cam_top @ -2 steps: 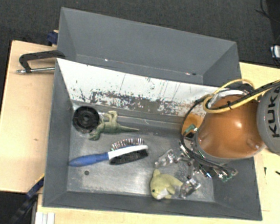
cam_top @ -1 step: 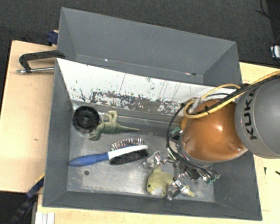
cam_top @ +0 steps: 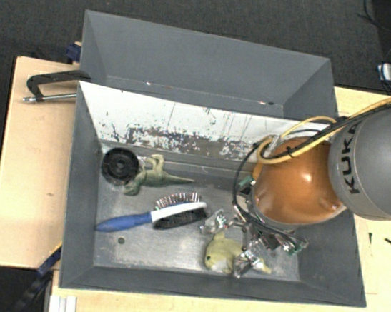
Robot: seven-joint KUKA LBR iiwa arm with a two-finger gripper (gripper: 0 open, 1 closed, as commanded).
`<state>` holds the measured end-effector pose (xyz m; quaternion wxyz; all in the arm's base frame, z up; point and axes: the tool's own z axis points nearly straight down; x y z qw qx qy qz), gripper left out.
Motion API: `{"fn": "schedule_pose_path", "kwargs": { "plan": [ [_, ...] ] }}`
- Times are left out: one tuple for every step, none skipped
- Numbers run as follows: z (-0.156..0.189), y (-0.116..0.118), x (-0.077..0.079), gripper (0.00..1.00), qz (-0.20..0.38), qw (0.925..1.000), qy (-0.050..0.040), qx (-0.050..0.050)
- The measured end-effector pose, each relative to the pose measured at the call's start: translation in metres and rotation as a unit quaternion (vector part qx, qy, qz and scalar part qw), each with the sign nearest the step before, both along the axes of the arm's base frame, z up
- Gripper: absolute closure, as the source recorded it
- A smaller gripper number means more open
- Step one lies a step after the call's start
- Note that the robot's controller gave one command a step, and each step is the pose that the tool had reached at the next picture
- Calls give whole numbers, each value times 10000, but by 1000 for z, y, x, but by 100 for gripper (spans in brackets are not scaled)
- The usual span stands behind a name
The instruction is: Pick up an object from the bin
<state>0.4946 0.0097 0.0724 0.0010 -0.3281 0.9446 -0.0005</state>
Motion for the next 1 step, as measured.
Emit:
{"fn": "schedule_pose_path", "kwargs": {
  "plan": [
    [1, 2, 2, 100, 2, 10000, -35, 17]
  ]
}}
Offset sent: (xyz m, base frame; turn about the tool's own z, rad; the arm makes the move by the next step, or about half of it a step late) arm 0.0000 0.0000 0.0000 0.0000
